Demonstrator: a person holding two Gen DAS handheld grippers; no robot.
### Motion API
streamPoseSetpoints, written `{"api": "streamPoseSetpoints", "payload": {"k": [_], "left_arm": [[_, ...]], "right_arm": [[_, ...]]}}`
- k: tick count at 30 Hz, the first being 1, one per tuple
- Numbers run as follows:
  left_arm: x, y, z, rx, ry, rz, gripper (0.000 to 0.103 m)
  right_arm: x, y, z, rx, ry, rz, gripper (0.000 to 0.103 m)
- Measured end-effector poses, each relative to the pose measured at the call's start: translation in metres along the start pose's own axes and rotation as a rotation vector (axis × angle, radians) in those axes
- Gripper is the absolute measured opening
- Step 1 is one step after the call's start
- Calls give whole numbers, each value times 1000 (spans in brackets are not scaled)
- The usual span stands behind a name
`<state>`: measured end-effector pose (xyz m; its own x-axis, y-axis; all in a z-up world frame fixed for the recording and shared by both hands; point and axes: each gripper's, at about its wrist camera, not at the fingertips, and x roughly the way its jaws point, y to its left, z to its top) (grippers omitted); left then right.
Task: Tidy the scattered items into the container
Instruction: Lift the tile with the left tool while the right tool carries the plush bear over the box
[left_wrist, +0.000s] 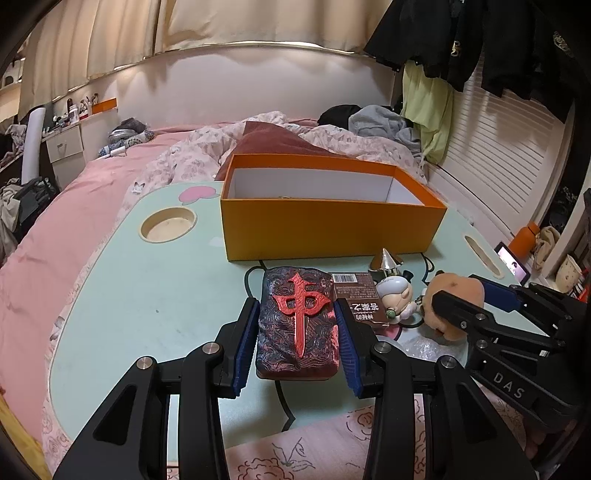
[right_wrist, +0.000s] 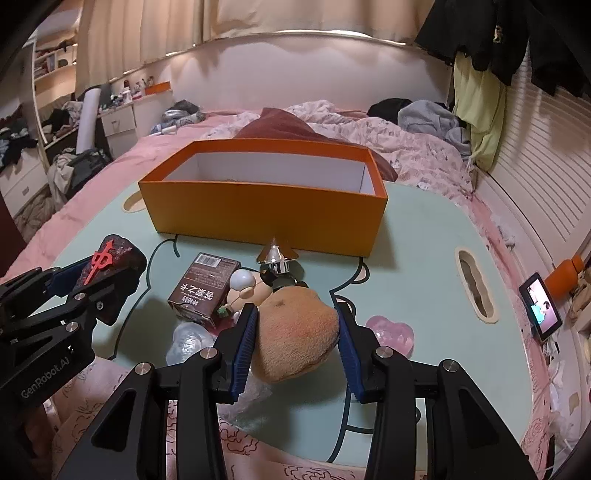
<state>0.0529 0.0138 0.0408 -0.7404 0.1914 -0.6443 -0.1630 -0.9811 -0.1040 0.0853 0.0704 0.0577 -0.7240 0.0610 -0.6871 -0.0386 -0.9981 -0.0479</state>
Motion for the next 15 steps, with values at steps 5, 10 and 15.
{"api": "streamPoseSetpoints", "payload": {"k": [5, 10, 15], "left_arm": [[-6, 1, 2, 0, -24, -4, 42], [-11, 4, 4, -13, -42, -6, 42], [-12, 3, 6, -5, -46, -5, 42]], "right_arm": [[-9, -2, 3, 3, -44, -7, 41], [-14, 1, 5, -15, -67, -19, 41], [-17, 3, 8, -26, -83, -26, 41]]}}
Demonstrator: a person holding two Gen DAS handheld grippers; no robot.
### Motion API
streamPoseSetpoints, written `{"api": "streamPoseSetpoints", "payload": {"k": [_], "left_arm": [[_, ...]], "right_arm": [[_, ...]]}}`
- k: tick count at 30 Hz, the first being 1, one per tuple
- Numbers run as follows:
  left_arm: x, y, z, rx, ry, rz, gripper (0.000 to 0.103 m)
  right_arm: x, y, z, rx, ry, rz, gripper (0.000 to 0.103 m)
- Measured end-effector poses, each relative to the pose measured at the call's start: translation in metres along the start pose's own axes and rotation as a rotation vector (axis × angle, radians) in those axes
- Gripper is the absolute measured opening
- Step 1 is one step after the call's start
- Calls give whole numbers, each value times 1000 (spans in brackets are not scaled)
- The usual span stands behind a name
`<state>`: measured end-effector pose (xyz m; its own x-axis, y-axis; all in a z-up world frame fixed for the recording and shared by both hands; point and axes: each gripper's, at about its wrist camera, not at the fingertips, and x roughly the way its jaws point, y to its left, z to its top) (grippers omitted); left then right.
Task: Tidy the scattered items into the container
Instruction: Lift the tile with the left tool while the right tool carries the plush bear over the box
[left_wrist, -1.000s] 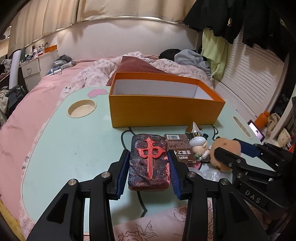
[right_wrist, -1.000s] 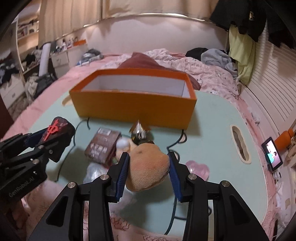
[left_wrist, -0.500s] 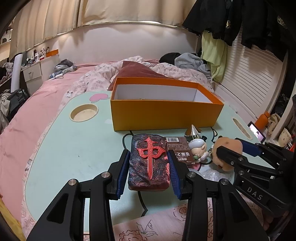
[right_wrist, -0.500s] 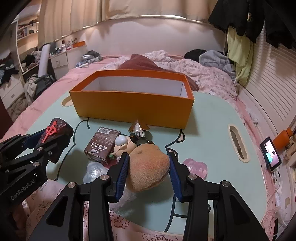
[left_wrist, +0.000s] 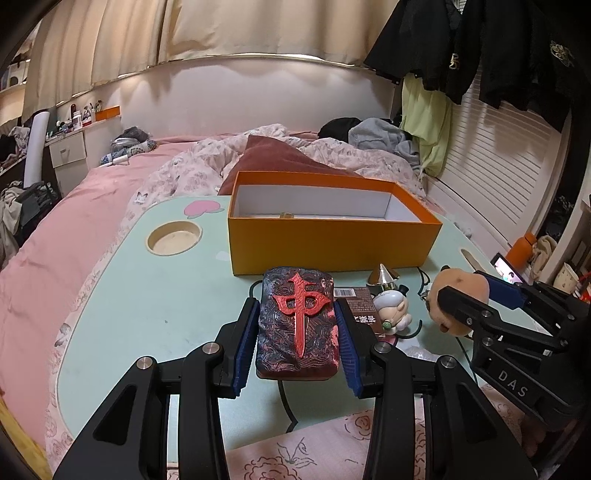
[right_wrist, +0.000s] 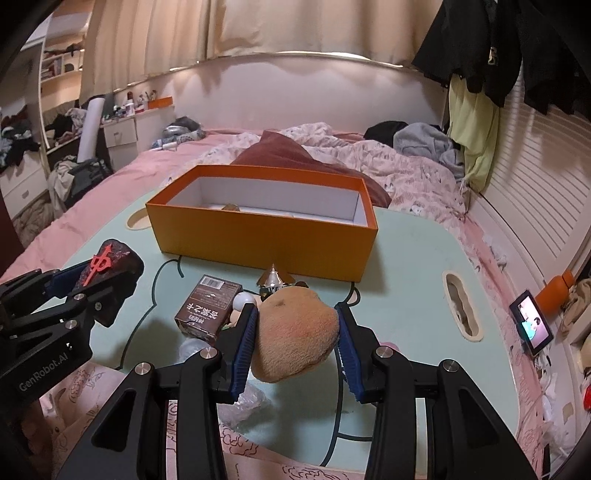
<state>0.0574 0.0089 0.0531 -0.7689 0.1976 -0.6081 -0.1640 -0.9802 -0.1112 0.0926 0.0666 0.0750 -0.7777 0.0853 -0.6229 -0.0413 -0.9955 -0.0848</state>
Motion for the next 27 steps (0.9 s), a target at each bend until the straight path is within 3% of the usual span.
{"api": "streamPoseSetpoints", "payload": {"k": [11, 21, 27], "left_arm": [[-4, 1, 25, 18, -4, -39, 42], [2, -1, 114, 59, -94, -71, 42], [55, 0, 141, 68, -29, -28, 42]], "right_arm": [[-8, -5, 16, 1, -55, -2, 41], [-15, -20, 96, 29, -182, 36, 42], [23, -35, 139, 76, -130, 74, 42]]}}
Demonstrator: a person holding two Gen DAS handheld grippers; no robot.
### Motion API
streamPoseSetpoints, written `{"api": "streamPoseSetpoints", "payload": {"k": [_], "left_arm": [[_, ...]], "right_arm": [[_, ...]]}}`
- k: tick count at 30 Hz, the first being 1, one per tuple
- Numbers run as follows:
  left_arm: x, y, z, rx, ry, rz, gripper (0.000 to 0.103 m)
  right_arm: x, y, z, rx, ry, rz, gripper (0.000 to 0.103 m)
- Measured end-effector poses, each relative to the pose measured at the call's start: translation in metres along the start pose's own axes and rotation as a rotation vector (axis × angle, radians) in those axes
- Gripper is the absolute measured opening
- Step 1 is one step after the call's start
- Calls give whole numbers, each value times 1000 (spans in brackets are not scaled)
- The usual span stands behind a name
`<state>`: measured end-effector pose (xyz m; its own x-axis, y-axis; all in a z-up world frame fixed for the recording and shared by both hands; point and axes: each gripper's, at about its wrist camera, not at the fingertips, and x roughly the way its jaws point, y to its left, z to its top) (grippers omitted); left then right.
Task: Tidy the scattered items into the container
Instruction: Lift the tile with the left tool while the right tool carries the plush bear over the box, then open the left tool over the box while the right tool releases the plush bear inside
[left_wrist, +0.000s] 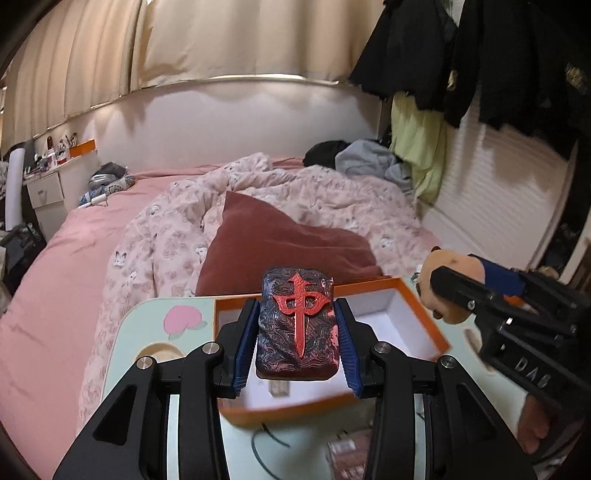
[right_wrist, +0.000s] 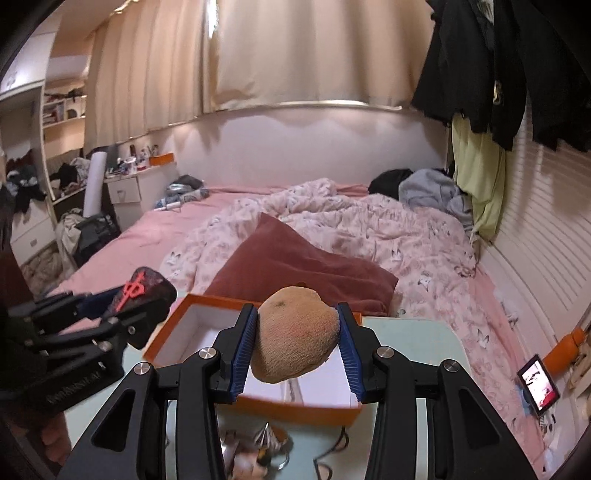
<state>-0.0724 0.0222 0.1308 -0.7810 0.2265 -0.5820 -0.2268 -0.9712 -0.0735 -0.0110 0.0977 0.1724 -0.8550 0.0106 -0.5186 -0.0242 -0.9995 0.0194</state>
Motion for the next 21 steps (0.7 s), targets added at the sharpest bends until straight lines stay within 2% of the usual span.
{"api": "streamPoseSetpoints", "payload": {"k": [1, 4, 8, 10, 14, 18, 21], "left_arm": [[7, -1, 0, 1, 18, 0, 42], [33, 0, -2, -43, 104, -85, 42], [56, 0, -7, -24, 158, -35, 42], [65, 2, -10, -34, 198, -44, 42], [78, 1, -12, -32, 233, -35, 42], [89, -4, -12, -33, 246, -39, 42], [99, -1, -9, -80, 265, -66, 43]], "right_arm": [[10, -3, 3, 12, 23, 6, 42], [41, -12, 3, 40, 102, 17, 42], [75, -26, -9, 87, 211, 31, 42], [88, -30, -18, 111, 285, 70, 42], [97, -35, -25, 148, 324, 99, 42], [105, -33, -23, 148, 333, 87, 44], [117, -34, -22, 151, 353, 57, 46]]}}
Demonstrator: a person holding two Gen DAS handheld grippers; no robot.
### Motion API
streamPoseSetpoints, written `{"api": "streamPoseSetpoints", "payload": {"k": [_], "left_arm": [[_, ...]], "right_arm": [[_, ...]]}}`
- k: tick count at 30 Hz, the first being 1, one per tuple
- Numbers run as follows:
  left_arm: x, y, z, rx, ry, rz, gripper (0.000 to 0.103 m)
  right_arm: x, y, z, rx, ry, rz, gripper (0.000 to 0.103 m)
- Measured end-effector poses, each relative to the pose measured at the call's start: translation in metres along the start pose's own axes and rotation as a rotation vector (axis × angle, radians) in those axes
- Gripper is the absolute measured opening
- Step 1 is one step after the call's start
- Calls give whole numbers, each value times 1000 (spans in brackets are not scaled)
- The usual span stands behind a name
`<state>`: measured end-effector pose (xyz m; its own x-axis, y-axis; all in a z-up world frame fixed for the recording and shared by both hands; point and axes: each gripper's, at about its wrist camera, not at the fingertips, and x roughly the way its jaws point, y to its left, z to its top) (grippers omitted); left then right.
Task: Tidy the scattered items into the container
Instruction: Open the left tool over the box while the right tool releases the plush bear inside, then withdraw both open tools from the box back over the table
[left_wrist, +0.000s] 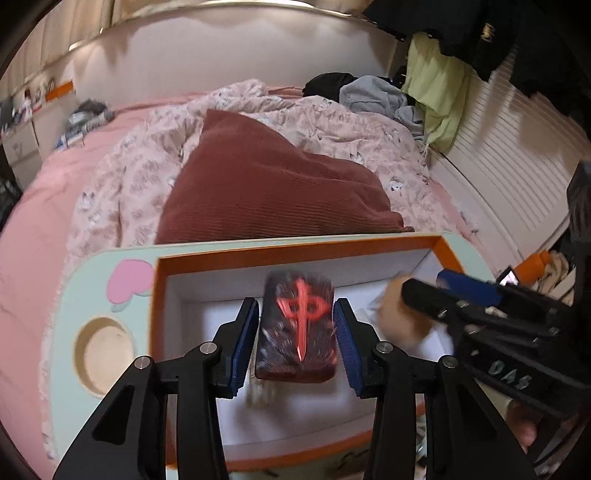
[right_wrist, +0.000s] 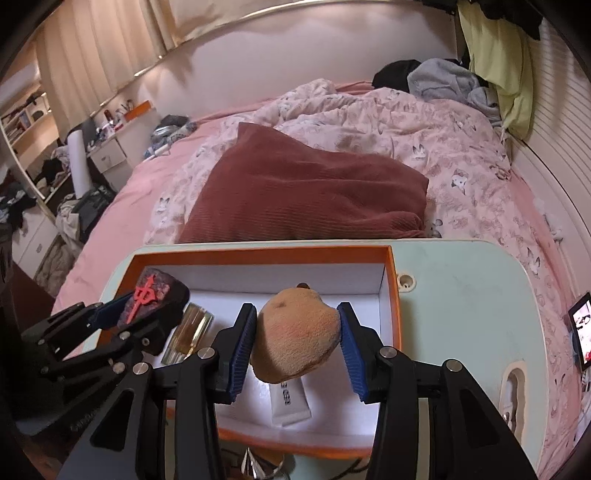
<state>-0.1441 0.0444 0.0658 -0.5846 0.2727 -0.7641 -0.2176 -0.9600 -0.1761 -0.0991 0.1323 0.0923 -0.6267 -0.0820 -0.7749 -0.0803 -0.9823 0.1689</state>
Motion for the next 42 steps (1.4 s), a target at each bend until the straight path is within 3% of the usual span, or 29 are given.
{"api": "streamPoseSetpoints", "payload": {"k": [4, 7, 11, 15, 18, 20, 27, 31, 34, 38, 40, 42], "left_arm": [[-5, -4, -1, 6, -16, -3, 47], [-20, -6, -6, 30, -55, 20, 57], [-44, -3, -15, 24, -85, 3, 59], [-77, -9, -35, 40, -92, -35, 60], [-99, -17, -60, 71, -82, -25, 78], [-109, -22, -81, 90, -92, -22, 80], [-109, -17, -160, 90, -28, 60, 80], [-86, -4, -176, 42, 41, 118, 80], [-75, 7, -178, -9, 85, 112, 80], [-73, 4, -183, 12, 78, 142, 83], [-68, -4, -185, 55, 79, 168, 92], [-66, -7, -184, 61, 80, 161, 95]], "right_arm": [[3, -8, 1, 44, 15, -13, 47], [-14, -10, -4, 51, -32, -3, 47], [-48, -11, -15, 56, -102, 23, 49], [-86, -6, -38, 35, -138, 46, 52], [-110, -3, -70, 10, -136, 17, 55], [-116, -1, -93, -3, -137, 14, 57], [-91, 2, -154, -103, -20, -143, 57], [-72, -1, -169, -96, 46, -154, 57], [-63, -2, -174, -93, 86, -164, 57], [-64, -8, -177, -71, 72, -181, 67], [-62, -10, -179, -65, 78, -180, 79], [-58, -8, -179, -73, 98, -175, 98]]}}
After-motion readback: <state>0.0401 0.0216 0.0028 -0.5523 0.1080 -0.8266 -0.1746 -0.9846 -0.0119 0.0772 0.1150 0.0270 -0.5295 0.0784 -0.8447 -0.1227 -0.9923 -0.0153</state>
